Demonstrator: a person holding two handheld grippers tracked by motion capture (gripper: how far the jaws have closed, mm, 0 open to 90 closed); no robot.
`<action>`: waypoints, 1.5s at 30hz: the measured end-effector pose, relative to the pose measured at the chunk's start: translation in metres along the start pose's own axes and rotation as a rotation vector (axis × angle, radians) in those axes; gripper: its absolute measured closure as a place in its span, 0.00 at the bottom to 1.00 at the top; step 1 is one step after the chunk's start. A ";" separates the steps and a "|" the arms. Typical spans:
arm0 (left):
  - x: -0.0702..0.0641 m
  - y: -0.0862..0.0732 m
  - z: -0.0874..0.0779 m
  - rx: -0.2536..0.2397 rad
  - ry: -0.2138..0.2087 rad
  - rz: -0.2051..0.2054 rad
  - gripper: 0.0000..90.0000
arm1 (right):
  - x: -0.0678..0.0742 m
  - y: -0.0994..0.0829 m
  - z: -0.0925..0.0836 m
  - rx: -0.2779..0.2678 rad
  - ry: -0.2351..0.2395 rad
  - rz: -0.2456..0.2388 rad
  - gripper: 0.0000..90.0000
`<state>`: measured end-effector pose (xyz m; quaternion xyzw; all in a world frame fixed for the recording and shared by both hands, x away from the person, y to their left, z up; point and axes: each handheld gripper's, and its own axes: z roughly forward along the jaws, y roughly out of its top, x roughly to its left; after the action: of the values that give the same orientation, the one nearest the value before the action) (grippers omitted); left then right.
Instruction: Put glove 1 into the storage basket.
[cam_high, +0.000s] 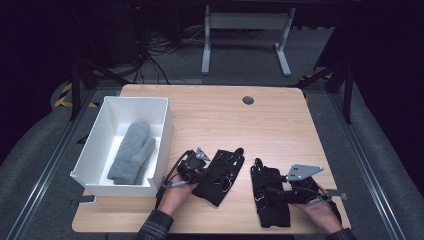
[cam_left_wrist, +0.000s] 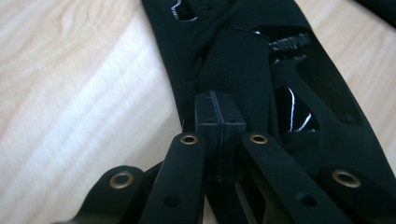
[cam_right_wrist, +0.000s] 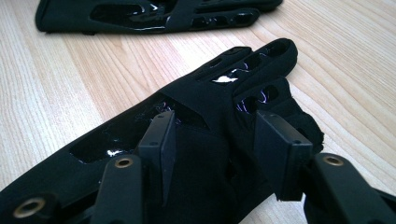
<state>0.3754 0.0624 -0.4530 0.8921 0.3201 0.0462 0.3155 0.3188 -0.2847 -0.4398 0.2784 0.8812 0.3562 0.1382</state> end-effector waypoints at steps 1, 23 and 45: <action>-0.002 -0.002 -0.002 -0.001 0.000 -0.004 1.00 | 0.000 0.000 0.000 0.002 0.000 0.000 0.56; -0.010 -0.022 -0.022 -0.066 0.005 -0.055 0.79 | 0.000 0.000 0.002 0.011 0.002 -0.001 0.56; -0.007 -0.019 -0.007 -0.034 -0.008 -0.111 0.93 | -0.009 -0.013 -0.019 0.004 0.000 0.041 0.91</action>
<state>0.3581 0.0732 -0.4578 0.8676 0.3672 0.0307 0.3339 0.3125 -0.3084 -0.4346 0.2967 0.8759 0.3574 0.1305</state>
